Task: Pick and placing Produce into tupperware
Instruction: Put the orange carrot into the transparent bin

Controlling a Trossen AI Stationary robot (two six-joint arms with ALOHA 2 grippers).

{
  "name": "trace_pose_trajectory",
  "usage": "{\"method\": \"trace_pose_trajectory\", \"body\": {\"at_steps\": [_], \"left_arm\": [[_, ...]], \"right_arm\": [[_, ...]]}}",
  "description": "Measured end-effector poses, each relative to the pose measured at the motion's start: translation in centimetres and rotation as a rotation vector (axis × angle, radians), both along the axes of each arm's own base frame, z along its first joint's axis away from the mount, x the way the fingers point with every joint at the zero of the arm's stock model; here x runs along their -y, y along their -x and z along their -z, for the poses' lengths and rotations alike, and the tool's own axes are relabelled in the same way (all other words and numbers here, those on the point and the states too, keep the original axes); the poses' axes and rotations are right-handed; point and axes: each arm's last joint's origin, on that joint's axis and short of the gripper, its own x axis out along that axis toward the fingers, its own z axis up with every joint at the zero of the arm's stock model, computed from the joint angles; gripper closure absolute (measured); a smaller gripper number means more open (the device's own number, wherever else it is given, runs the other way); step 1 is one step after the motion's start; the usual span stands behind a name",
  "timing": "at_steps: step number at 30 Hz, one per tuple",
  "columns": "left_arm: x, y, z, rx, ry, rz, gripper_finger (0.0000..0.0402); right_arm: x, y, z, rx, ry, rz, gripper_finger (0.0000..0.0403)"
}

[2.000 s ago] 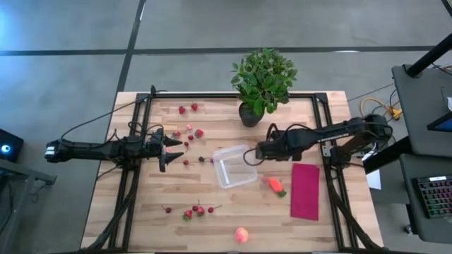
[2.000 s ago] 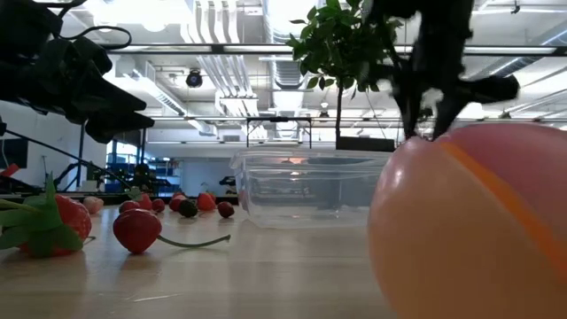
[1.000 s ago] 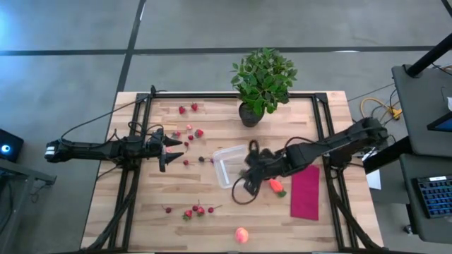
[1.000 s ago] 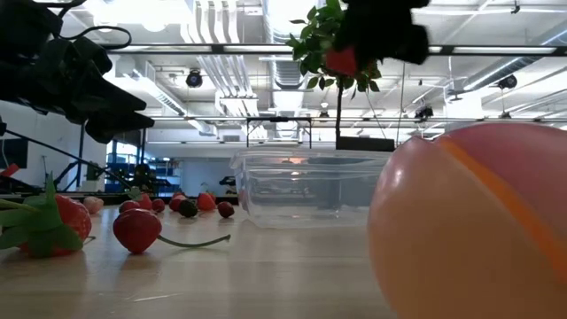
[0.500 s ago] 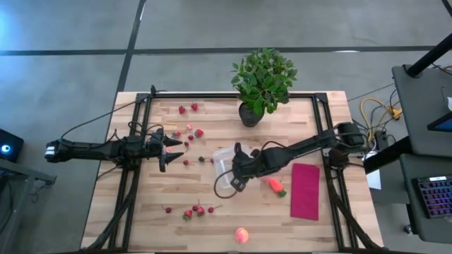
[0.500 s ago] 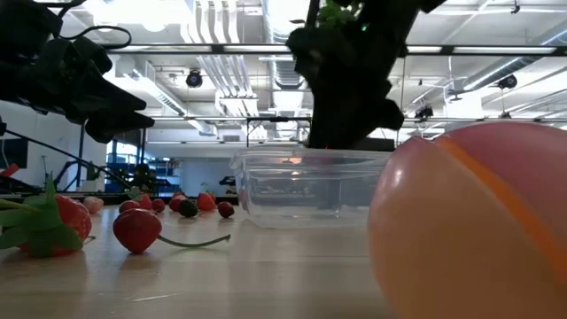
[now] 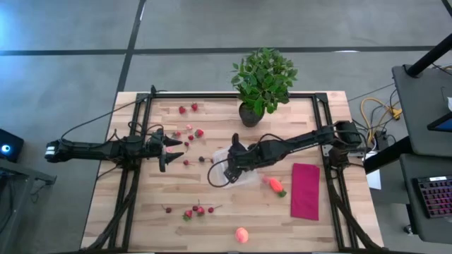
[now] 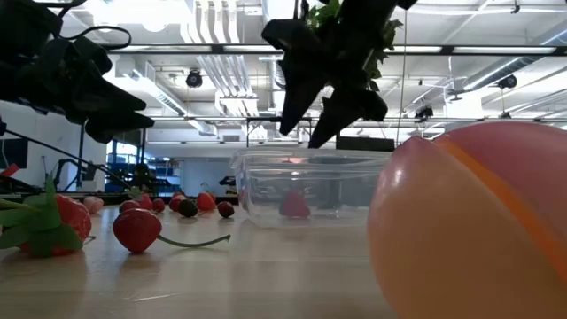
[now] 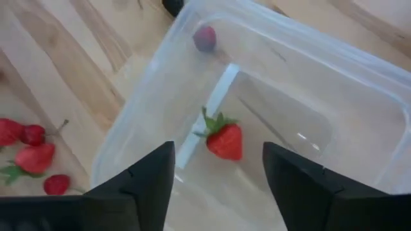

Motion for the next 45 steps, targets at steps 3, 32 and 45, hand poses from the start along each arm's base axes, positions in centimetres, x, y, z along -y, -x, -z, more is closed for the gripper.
{"method": "trace_pose_trajectory", "body": {"at_steps": [3,32,45], "left_arm": [[0.0,0.0,0.0,-0.001,0.000,0.001,0.0164],[0.0,0.0,0.0,0.000,0.000,0.000,0.0164],[0.0,0.0,0.0,0.000,0.000,0.000,0.0164]], "right_arm": [[-1.1,0.9,-1.8,-0.094,0.023,-0.022,0.0172],[-7.7,9.2,4.6,-0.476,0.195,-0.402,0.0179],[-7.1,10.0,6.6,-0.444,0.193,-0.422,0.0179]]}}
